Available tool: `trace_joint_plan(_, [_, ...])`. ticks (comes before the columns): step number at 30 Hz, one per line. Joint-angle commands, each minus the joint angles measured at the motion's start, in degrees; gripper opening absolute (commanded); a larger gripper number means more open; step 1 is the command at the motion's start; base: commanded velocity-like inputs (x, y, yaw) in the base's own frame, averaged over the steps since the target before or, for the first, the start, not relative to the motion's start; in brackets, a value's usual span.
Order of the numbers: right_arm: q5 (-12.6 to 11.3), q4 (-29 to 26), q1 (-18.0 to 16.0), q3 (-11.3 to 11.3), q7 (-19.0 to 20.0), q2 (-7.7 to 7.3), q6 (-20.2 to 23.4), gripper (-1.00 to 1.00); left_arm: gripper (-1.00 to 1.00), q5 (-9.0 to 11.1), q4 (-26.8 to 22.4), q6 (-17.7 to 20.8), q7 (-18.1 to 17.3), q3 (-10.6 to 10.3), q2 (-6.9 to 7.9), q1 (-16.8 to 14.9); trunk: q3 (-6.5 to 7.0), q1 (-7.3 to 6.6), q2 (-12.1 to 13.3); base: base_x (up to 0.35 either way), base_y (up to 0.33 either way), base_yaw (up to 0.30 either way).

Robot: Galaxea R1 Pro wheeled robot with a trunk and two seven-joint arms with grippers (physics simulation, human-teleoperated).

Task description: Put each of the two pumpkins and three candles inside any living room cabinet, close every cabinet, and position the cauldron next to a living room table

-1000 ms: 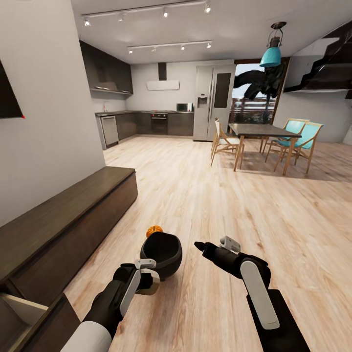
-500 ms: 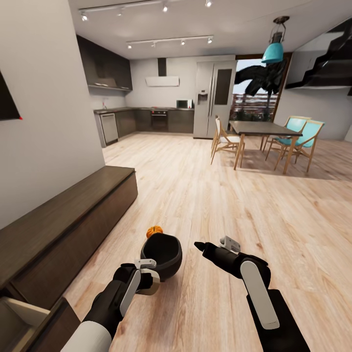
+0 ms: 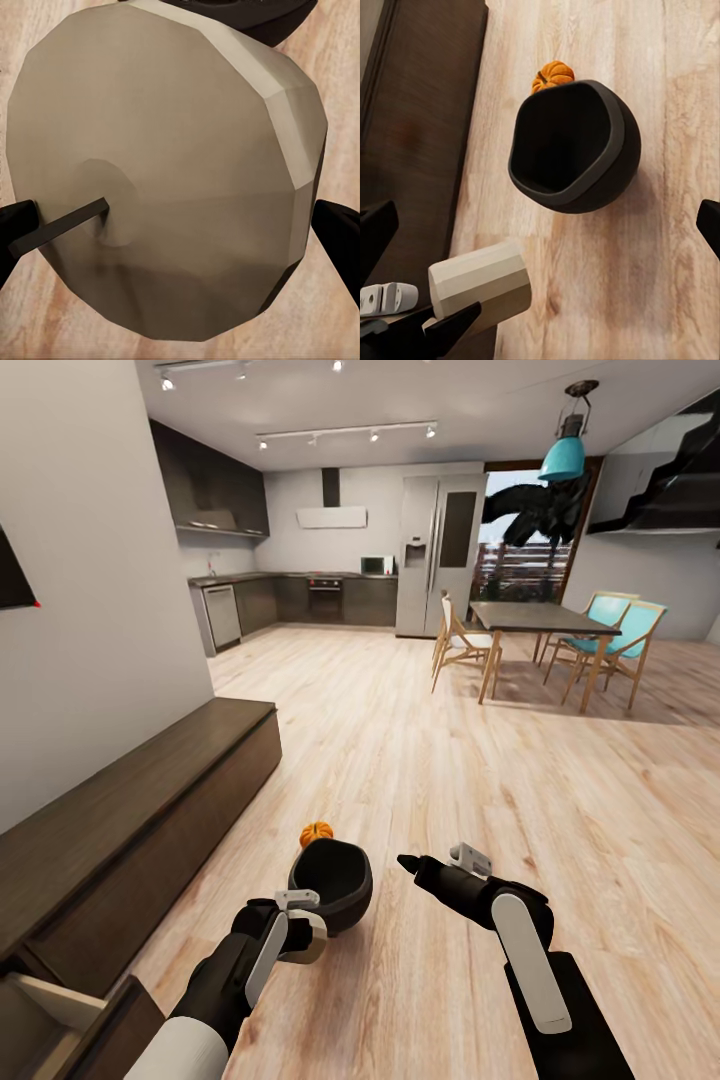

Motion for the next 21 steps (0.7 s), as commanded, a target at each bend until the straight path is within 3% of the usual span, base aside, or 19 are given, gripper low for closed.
trace_joint_plan(1, [-0.58, -0.06, -0.04, 0.01, -0.60, 0.01, 0.10, 1.00, -1.00, 0.60, -0.06, 0.18, 0.40, -0.09, 0.02, -0.02, 0.03, -0.24, 0.39, 0.000, 0.000, 0.000])
trace_joint_plan(21, [-0.58, 0.01, -0.04, 0.01, -0.51, 0.01, 0.01, 1.00, -1.00, 0.63, -0.06, 0.18, 0.40, -0.15, 0.02, -0.02, 1.75, -4.63, 8.41, 0.000, 0.000, 0.000])
